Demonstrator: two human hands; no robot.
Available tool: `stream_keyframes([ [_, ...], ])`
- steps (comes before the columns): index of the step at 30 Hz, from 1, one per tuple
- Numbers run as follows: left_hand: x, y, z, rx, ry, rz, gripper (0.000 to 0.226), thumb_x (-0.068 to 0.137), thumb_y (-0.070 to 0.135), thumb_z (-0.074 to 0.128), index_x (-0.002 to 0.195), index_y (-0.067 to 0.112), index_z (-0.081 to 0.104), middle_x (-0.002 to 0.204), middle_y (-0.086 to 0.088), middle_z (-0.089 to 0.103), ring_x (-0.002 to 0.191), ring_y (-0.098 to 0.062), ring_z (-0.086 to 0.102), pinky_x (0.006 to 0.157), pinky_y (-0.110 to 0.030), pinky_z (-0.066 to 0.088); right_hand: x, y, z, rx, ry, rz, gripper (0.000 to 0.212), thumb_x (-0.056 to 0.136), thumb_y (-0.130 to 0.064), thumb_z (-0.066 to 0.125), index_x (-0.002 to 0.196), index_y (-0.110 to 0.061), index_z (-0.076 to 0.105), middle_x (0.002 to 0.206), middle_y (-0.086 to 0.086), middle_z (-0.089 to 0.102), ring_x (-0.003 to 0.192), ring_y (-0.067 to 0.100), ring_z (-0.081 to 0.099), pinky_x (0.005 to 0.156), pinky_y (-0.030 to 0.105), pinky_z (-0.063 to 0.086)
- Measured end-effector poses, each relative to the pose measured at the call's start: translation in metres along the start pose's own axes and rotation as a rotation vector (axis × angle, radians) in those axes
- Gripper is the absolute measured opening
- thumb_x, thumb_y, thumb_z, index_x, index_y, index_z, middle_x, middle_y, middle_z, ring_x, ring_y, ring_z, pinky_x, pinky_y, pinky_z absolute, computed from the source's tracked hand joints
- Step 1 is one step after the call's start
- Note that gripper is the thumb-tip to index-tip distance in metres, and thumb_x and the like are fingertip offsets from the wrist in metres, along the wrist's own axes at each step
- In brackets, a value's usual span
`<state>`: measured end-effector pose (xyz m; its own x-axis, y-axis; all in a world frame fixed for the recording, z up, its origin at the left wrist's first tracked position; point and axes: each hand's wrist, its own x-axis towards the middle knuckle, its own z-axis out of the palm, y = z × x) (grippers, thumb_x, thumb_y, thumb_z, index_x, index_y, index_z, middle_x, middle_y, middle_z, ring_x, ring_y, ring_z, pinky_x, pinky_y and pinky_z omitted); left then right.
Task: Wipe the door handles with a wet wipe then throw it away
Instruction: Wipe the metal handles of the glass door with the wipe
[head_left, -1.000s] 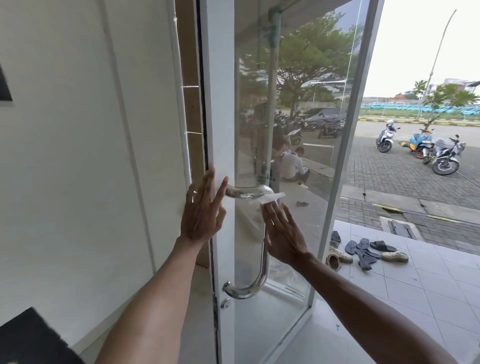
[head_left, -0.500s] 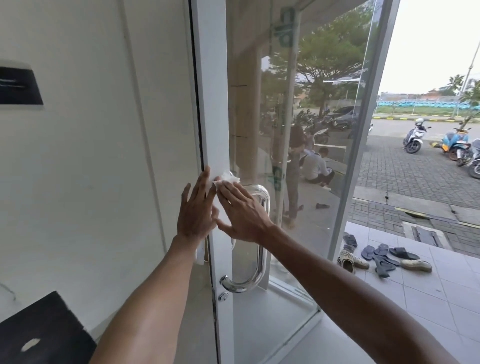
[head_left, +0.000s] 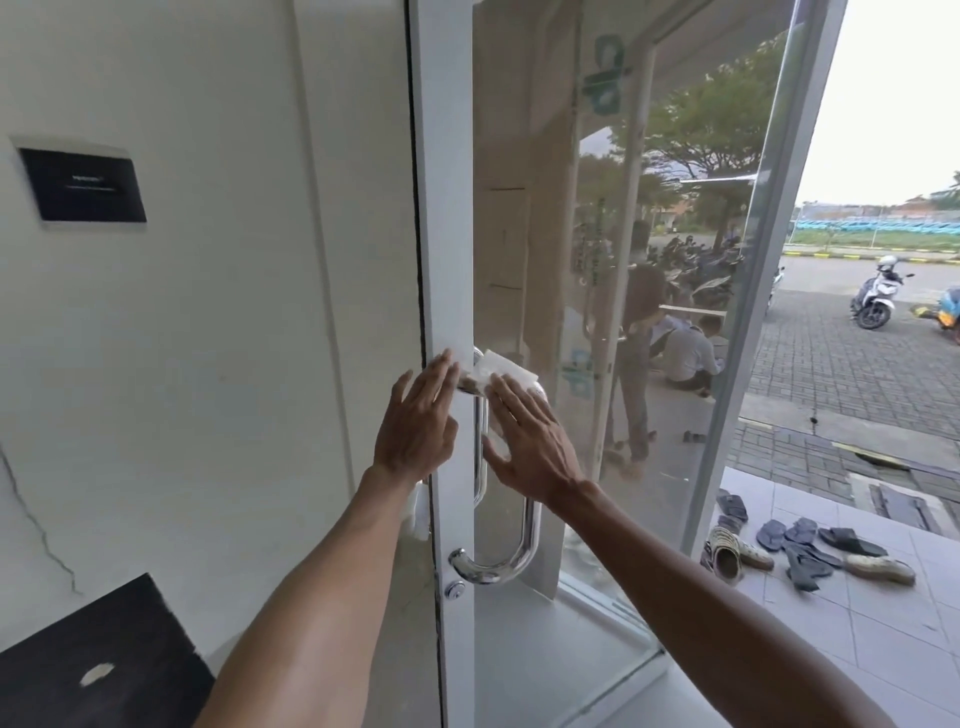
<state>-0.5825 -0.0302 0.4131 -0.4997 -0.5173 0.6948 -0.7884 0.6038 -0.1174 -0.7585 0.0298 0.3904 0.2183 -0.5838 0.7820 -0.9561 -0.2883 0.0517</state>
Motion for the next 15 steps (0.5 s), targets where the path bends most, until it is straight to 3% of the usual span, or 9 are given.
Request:
stream_keyframes([
  [3, 0.005, 0.006, 0.002, -0.008, -0.02, 0.036, 0.065, 0.077, 0.016, 0.046, 0.141, 0.003, 0.046, 0.148, -0.011, 0.046, 0.135, -0.019, 0.046, 0.109, -0.041, 0.035, 0.017, -0.016, 0.005, -0.01, -0.077, -0.052, 0.064, 0.09, -0.033, 0.051, 0.145, -0.003, 0.037, 0.152, 0.014, 0.035, 0.143, 0.024, 0.029, 0.116, 0.044, 0.03],
  [8, 0.014, 0.003, 0.008, -0.068, -0.035, 0.068, 0.067, 0.076, 0.021, 0.034, 0.139, 0.001, 0.047, 0.141, -0.012, 0.054, 0.133, -0.024, 0.049, 0.106, -0.043, 0.042, 0.022, -0.016, 0.016, 0.106, -0.059, 0.241, 0.072, 0.089, -0.034, 0.054, 0.149, -0.004, 0.028, 0.157, 0.013, 0.023, 0.148, 0.022, 0.015, 0.121, 0.038, 0.017],
  [10, 0.017, 0.002, 0.009, -0.1, -0.02, 0.056, 0.068, 0.076, 0.021, 0.033, 0.14, 0.001, 0.047, 0.141, -0.013, 0.054, 0.134, -0.025, 0.048, 0.107, -0.042, 0.041, 0.018, -0.013, 0.02, 0.166, -0.031, 0.318, 0.074, 0.088, -0.034, 0.054, 0.149, -0.004, 0.026, 0.158, 0.013, 0.023, 0.148, 0.02, 0.014, 0.119, 0.04, 0.025],
  [13, 0.02, 0.004, 0.015, -0.17, 0.008, -0.003, 0.066, 0.073, 0.018, 0.039, 0.136, 0.002, 0.049, 0.137, -0.013, 0.056, 0.132, -0.027, 0.049, 0.105, -0.042, 0.043, 0.016, -0.008, 0.026, 0.269, 0.037, 0.464, 0.079, 0.083, -0.03, 0.06, 0.15, -0.007, 0.024, 0.157, 0.012, 0.025, 0.146, 0.022, 0.022, 0.113, 0.037, 0.035],
  [15, 0.025, 0.006, 0.018, -0.213, 0.03, -0.055, 0.061, 0.069, 0.013, 0.05, 0.13, 0.005, 0.053, 0.131, -0.01, 0.059, 0.129, -0.027, 0.051, 0.102, -0.04, 0.045, 0.015, -0.005, 0.03, 0.373, 0.078, 0.608, 0.077, 0.081, -0.027, 0.064, 0.147, -0.009, 0.03, 0.153, 0.01, 0.035, 0.138, 0.023, 0.037, 0.107, 0.033, 0.036],
])
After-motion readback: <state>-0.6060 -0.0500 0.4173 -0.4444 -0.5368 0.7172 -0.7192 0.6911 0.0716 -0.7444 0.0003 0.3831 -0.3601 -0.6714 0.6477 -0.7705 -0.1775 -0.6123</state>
